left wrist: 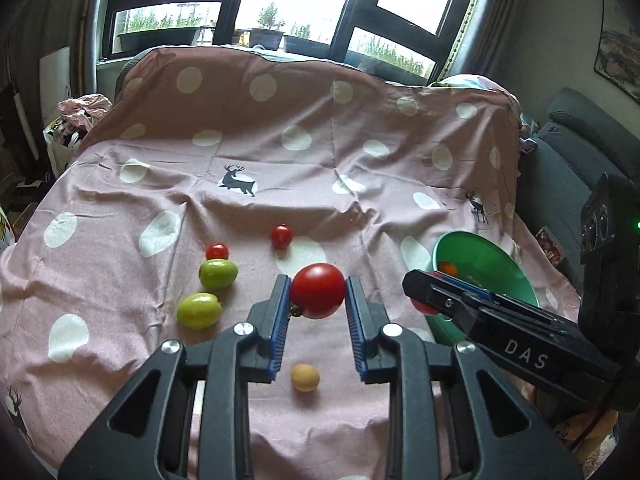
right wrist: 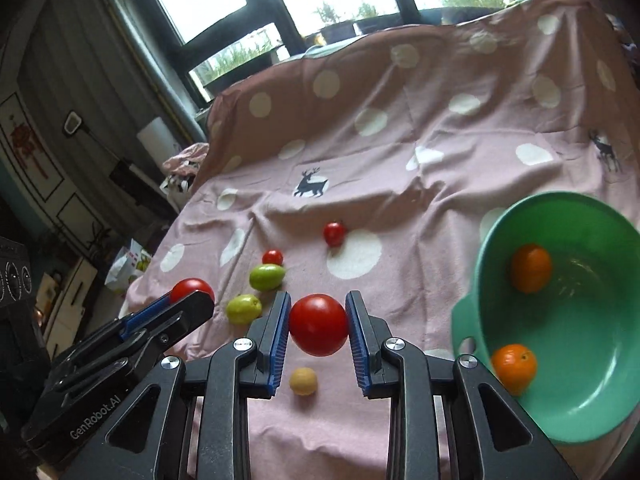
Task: Organize fruits
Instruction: 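Close the right gripper on a second cherry tomato while the left holds its tomato, then carry both held cherry tomatoes over the green bowl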
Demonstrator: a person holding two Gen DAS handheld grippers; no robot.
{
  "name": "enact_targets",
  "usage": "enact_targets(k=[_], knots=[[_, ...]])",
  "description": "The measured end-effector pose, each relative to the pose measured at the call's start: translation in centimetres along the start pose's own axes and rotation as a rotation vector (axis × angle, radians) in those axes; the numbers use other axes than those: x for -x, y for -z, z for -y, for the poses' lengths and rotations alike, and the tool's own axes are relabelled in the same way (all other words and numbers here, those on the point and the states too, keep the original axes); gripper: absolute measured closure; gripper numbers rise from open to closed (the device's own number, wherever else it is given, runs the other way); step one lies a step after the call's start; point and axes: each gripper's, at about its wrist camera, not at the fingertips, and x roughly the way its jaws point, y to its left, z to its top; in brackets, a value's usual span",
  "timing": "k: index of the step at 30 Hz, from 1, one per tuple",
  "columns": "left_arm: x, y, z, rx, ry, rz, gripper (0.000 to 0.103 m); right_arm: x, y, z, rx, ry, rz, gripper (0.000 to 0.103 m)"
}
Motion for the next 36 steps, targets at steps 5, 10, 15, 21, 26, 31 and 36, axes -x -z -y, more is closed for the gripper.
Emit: enact_targets(k=[5,10,15,21,26,31,36], knots=[[-1.1,-0.6,4.3,-0.056,0.047,0.006,0.076,2.7,-1.0,3.4,-0.081,0.044,0.076,0.073],[-3.4,-0.8,8.4,-0.095,0.104,-0.031,0.076,4.5,-1.3,7.4,-0.171,0.100,0.119,0.073],[-6.1,-0.2,12.0,-0.150,0.133,-0.087,0.076,5.5,-1.1,11.3,-0.264,0.151,0.119,0.073],[-9.5,0.5,14.6,-0.171,0.183,-0.175,0.076,5.6,-0.6,14.8,-0.343,0.205,0.095,0.073],[-11.3,1.0,15.8,-0.174,0.208,-0.234,0.076,5.0,-0.2,16.4,-0.369,0.250,0.065,0.073],[-12.5,1.7,16.5,-0.179,0.220,-0.281,0.076,4.5,0.1,17.2,-0.384,0.276,0.039,0.073],[-13.2,2.0,16.7,-0.185,0.222,-0.307,0.076,4.0,0.3,17.6,-0.391,0.281,0.023,0.073]])
